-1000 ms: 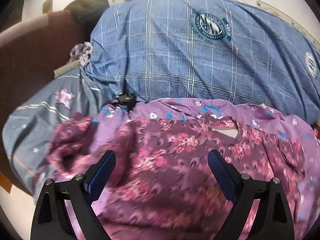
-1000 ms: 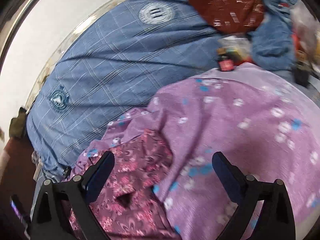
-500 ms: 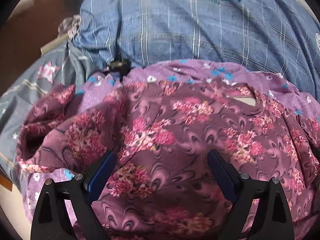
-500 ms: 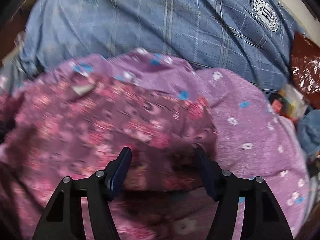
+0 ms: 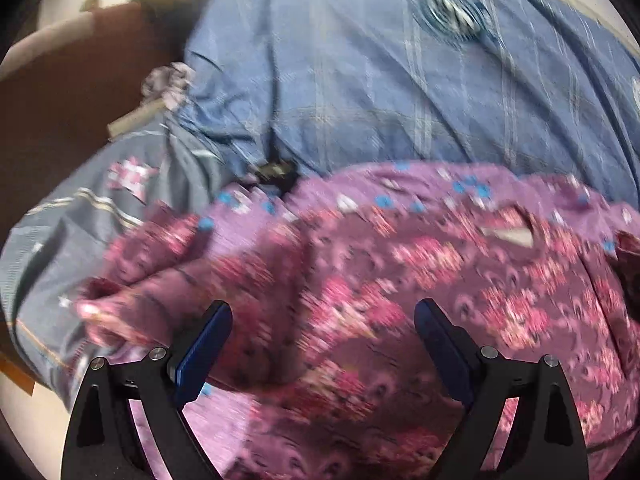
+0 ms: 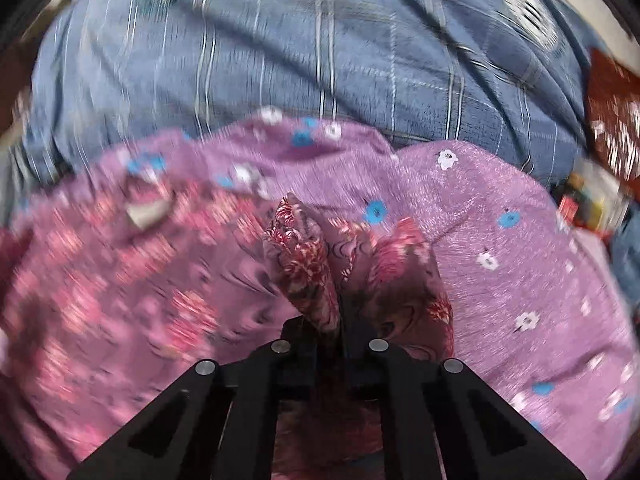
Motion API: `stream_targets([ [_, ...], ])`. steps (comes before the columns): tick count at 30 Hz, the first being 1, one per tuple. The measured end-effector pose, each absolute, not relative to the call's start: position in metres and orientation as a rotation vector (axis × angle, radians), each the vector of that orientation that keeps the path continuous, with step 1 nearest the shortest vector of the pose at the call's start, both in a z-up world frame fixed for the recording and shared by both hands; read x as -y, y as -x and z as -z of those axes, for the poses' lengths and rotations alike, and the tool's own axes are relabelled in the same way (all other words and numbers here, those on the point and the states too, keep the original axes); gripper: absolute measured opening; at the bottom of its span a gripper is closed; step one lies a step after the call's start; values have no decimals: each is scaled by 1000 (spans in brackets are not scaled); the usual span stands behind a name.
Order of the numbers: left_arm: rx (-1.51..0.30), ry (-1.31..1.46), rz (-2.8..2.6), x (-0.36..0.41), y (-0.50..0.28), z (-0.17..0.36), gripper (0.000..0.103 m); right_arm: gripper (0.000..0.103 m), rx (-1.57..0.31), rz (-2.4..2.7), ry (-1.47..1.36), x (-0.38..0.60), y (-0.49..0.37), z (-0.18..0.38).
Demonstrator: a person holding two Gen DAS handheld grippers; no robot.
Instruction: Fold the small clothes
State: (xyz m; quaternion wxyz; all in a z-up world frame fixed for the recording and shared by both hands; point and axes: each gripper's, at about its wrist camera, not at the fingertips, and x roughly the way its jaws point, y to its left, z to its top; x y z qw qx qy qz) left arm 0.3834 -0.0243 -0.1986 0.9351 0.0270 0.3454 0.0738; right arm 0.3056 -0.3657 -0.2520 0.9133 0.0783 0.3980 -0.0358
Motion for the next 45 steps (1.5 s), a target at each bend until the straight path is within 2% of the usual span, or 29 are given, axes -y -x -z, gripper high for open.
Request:
stream_targets([
  [5, -569, -60, -236, 12, -360, 180, 93, 7, -675, -132, -459, 360, -282, 215],
  [8, -499, -61, -308, -1, -344, 172, 93, 7, -658, -290, -588, 336, -283, 202],
  [14, -442, 37, -421, -39, -311, 166, 93, 7, -766, -515, -793, 243, -319, 207],
  [17, -431, 66, -475, -55, -293, 169, 93, 8, -853, -508, -716, 187, -339, 217],
  [22, -515, 94, -424, -71, -242, 186, 93, 8, -1012, -454, -613, 122, -352, 263],
  [23, -506, 76, -433, -73, -229, 186, 93, 14, -1035, -448, -625, 116, -350, 273],
  [27, -466, -5, -470, -79, -183, 175, 93, 25, -1080, -398, -612, 98, -344, 290],
  [28, -460, -17, -477, -80, -172, 171, 93, 40, -1072, -403, -617, 97, -341, 290],
  [29, -459, -19, -478, -81, -165, 167, 93, 61, -1081, -419, -645, 94, -337, 286],
  [31, -451, -9, -473, -79, -138, 154, 93, 75, -1094, -430, -689, 90, -331, 278],
  [36, -368, -31, -471, -73, -79, 110, 93, 75, -1055, -541, -637, 75, -303, 225],
  [45, -210, -128, -423, -45, 33, 62, 94, 75, -799, -627, -525, 58, -246, 114],
])
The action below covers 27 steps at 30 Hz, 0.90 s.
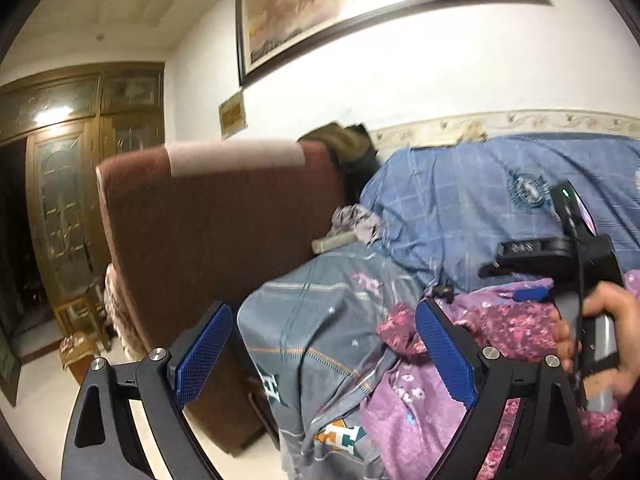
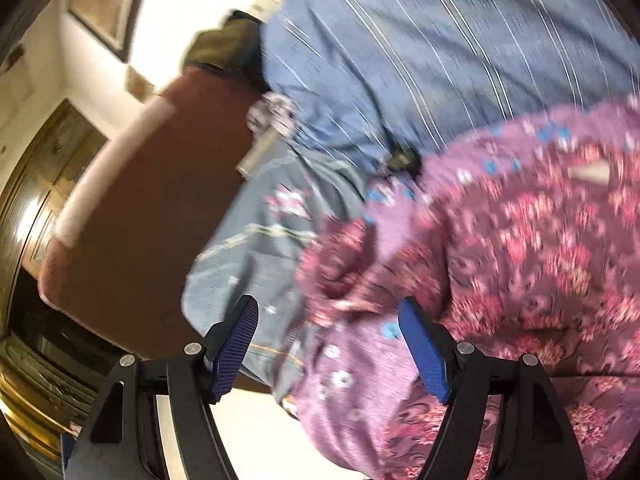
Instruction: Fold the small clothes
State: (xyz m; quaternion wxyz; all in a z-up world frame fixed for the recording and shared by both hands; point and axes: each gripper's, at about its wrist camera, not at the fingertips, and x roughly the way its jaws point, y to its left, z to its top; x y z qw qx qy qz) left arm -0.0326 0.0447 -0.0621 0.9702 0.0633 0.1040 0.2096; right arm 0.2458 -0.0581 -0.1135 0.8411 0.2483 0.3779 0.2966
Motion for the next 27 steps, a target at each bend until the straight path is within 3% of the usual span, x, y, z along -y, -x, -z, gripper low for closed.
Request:
stream_targets([
  [5, -158, -174, -384, -29, 68, 57, 95, 75, -639, -615, -500, 80, -223, 67],
  [13, -176, -242, -307, -11, 55, 72, 95, 75, -456, -504, -454, 153, -205, 31],
  [27, -572, -74, -118, 22, -86, 131, 95, 75, -532, -345, -548, 313, -195, 127],
])
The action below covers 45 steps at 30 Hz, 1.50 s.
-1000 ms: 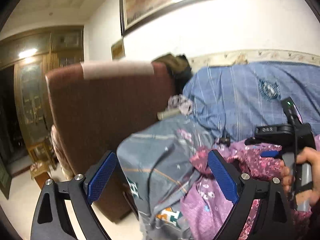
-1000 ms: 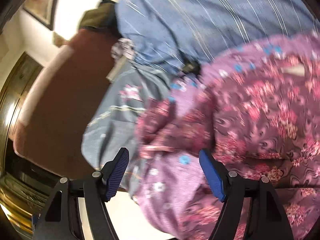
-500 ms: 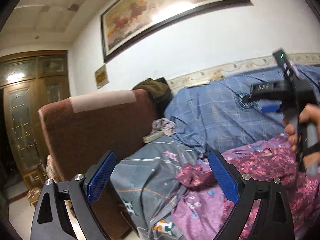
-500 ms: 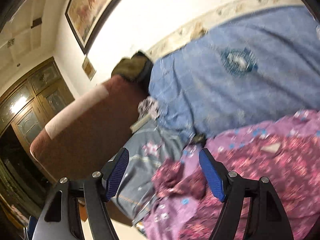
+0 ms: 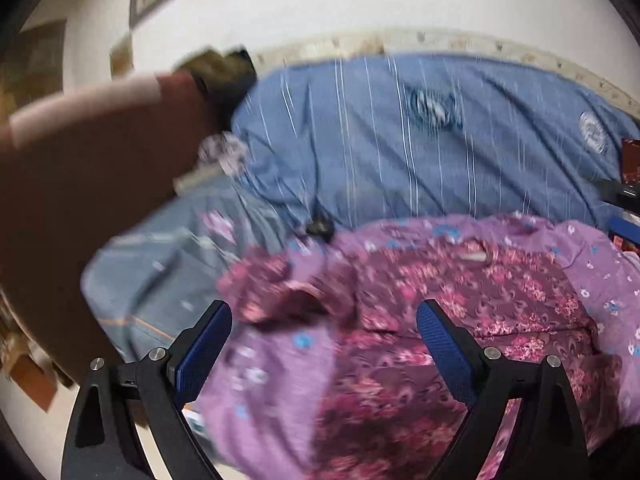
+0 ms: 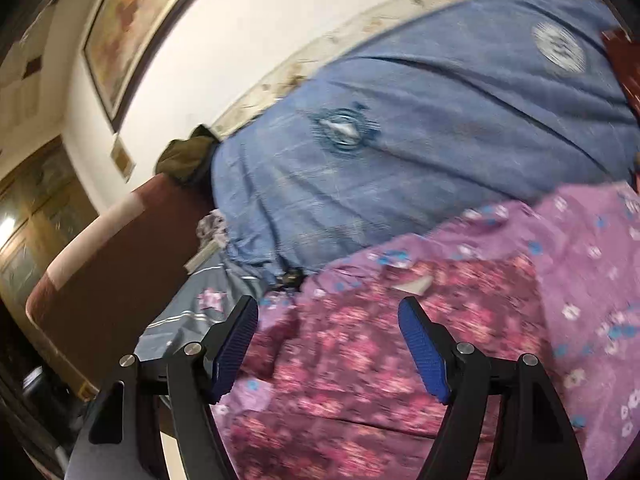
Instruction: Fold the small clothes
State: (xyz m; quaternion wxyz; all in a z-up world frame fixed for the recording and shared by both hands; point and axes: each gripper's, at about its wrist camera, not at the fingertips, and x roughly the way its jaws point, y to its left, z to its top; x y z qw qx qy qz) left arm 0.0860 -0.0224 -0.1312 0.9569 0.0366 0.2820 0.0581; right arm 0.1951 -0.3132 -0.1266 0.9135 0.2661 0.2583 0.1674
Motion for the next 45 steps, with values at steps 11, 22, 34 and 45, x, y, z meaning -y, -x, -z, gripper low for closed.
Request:
stream_targets([
  [11, -637, -38, -220, 23, -230, 159, 93, 65, -661, -359, -839, 372, -269, 236],
  [22, -599, 339, -701, -150, -233, 178, 92, 59, -996, -393, -585, 297, -305, 295],
  [34, -677, 597, -561, -220, -238, 163, 92, 60, -919, -357, -445, 267, -296, 284],
  [45, -950, 172, -591, -176, -378, 162, 93, 60, -935, -374, -487, 269, -302, 288],
])
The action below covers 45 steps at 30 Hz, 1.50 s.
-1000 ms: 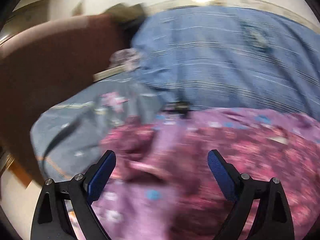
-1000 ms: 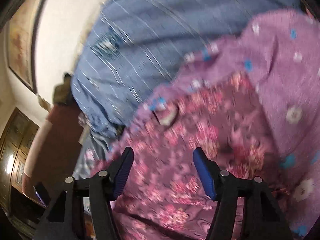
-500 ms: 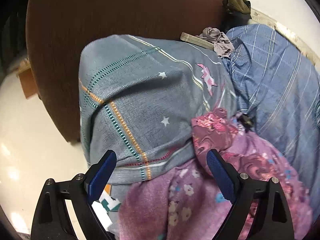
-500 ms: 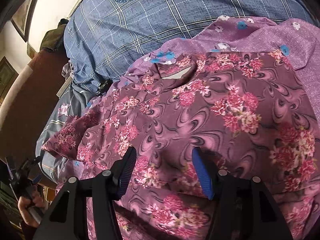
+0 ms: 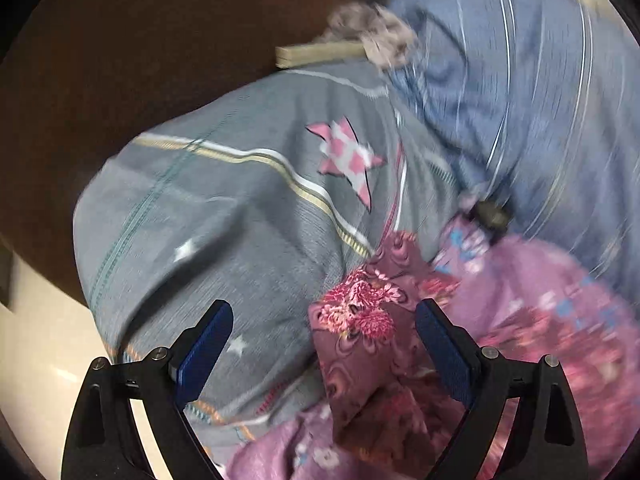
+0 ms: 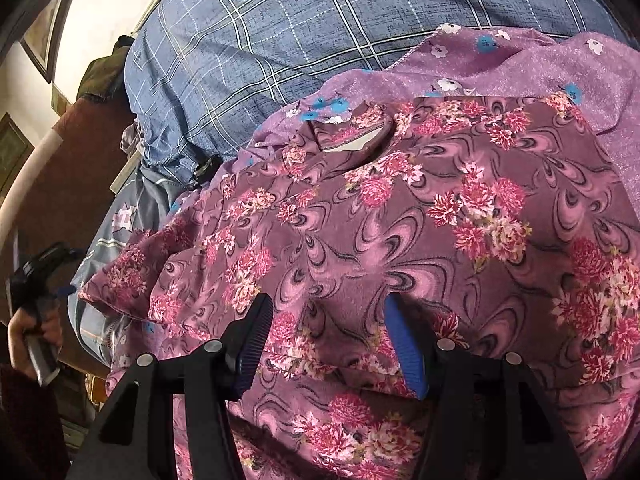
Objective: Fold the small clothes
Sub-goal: 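Grasp the shirt sleeve with the left gripper and lift it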
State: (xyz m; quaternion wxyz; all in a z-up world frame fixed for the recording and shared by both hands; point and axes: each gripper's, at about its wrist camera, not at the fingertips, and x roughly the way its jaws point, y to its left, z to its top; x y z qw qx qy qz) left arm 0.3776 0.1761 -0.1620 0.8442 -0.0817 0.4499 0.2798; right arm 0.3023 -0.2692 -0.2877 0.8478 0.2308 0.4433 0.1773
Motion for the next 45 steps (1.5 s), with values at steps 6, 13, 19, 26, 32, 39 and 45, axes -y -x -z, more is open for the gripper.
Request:
stream_targets([
  [6, -1134, -48, -645, -151, -438, 216, 69, 60, -937, -380, -484, 269, -304, 288],
  [13, -1170, -11, -558, -166, -454, 234, 4, 60, -942, -387, -492, 268, -305, 288],
  [19, -999, 48, -429, -169, -441, 181, 2, 58, -941, -385, -505, 271, -304, 289],
  [26, -922, 104, -325, -160, -416, 142, 2, 58, -936, -382, -504, 273, -301, 288],
  [32, -802, 105, -208, -134, -376, 85, 1, 58, -933, -382, -521, 276, -301, 287],
  [39, -644, 15, 15, -61, -317, 0, 1, 60, -909, -363, -562, 287, -300, 282],
  [45, -621, -95, 317, 39, -301, -17, 2, 60, -812, -316, -679, 325, -298, 271],
])
